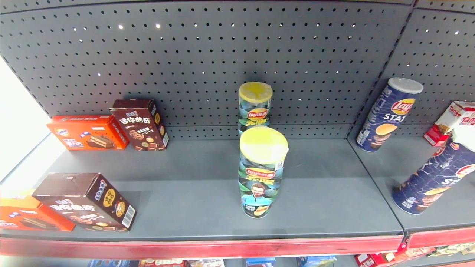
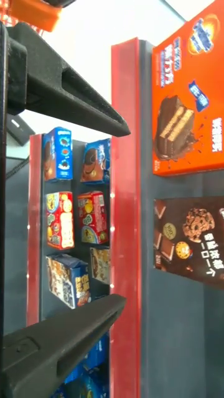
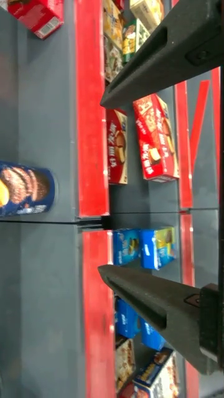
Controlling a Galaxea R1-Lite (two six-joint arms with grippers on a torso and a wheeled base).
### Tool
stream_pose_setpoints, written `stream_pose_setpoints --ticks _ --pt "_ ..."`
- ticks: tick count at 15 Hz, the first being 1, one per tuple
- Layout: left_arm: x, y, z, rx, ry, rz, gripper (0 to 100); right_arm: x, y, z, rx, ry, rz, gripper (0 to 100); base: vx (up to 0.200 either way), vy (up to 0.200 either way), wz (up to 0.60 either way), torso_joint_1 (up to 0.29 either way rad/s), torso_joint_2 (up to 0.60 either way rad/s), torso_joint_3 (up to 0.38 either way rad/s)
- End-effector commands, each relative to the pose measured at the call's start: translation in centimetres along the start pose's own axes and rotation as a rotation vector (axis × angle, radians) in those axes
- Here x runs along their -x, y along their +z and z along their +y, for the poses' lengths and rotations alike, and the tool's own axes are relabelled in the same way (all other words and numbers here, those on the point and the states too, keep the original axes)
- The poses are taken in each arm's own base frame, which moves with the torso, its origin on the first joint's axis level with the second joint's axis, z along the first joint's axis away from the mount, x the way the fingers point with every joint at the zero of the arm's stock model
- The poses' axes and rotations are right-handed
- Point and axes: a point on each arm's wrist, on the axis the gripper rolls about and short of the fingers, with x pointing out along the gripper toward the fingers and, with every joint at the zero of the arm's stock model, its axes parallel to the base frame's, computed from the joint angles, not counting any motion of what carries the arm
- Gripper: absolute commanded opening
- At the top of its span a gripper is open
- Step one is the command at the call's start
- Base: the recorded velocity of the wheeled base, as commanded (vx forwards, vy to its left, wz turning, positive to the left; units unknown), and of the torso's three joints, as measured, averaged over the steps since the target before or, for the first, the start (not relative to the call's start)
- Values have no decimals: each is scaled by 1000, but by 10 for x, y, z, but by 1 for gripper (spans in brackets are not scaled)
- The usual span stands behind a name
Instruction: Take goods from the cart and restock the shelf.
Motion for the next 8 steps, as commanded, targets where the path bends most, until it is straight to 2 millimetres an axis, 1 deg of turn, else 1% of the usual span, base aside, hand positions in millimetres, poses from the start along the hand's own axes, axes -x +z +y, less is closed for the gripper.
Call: stream_pose_setpoints --ticks 1,8 --pt "0 0 0 2 0 1 100 0 0 0 0 -1 -1 100 0 0 0 0 0 0" --pt "0 0 0 -3 -18 2 100 0 0 0 0 1 -1 100 0 0 0 0 0 0"
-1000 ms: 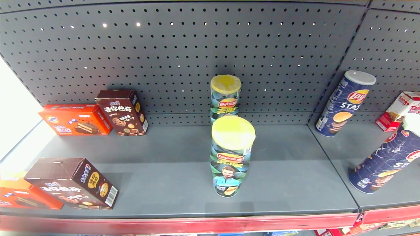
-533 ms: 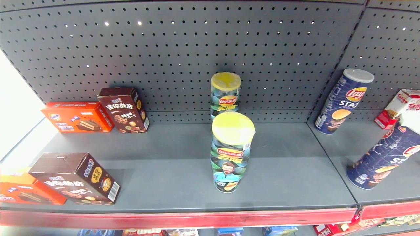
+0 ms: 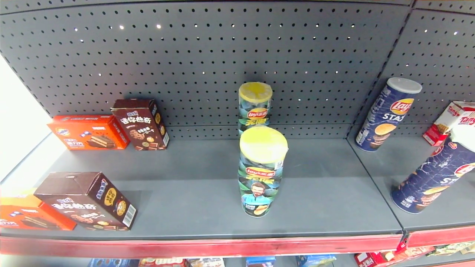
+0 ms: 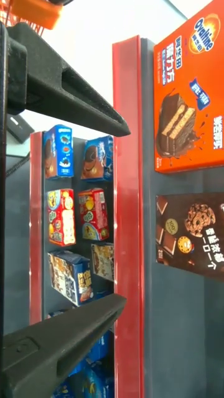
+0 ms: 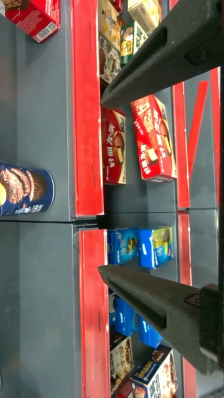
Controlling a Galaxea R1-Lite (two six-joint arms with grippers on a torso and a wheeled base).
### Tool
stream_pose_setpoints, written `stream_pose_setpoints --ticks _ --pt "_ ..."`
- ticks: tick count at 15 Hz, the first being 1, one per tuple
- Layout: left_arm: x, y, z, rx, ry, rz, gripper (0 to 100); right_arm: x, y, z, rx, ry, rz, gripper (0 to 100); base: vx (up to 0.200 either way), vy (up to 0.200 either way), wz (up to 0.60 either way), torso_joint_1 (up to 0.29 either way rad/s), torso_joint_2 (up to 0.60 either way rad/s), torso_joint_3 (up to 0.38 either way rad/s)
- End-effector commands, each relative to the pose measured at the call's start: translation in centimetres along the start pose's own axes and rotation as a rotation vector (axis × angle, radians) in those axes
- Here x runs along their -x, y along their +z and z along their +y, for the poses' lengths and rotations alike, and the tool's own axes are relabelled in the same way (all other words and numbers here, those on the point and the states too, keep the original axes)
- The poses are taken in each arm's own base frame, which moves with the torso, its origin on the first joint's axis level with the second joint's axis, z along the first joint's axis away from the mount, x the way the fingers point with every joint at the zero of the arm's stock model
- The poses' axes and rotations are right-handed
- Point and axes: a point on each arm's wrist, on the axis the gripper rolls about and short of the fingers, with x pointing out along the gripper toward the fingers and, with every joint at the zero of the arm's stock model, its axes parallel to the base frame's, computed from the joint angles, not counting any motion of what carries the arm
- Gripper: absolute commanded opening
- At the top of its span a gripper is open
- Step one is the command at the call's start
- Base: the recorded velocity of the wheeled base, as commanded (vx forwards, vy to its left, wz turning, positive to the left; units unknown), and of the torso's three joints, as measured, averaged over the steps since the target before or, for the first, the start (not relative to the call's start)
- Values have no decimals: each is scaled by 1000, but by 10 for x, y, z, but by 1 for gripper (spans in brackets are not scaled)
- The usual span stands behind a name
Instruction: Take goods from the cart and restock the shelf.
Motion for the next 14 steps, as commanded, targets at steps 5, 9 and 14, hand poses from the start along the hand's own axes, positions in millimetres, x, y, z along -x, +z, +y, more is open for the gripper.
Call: stream_pose_setpoints --ticks 5,9,14 --pt "0 0 0 5 5 0 100 0 0 0 2 2 0 100 0 0 0 0 0 0" --pt "0 0 0 5 9 -1 100 0 0 0 2 2 0 100 0 0 0 0 0 0" --pt "0 0 0 5 11 2 100 0 0 0 2 2 0 100 0 0 0 0 0 0"
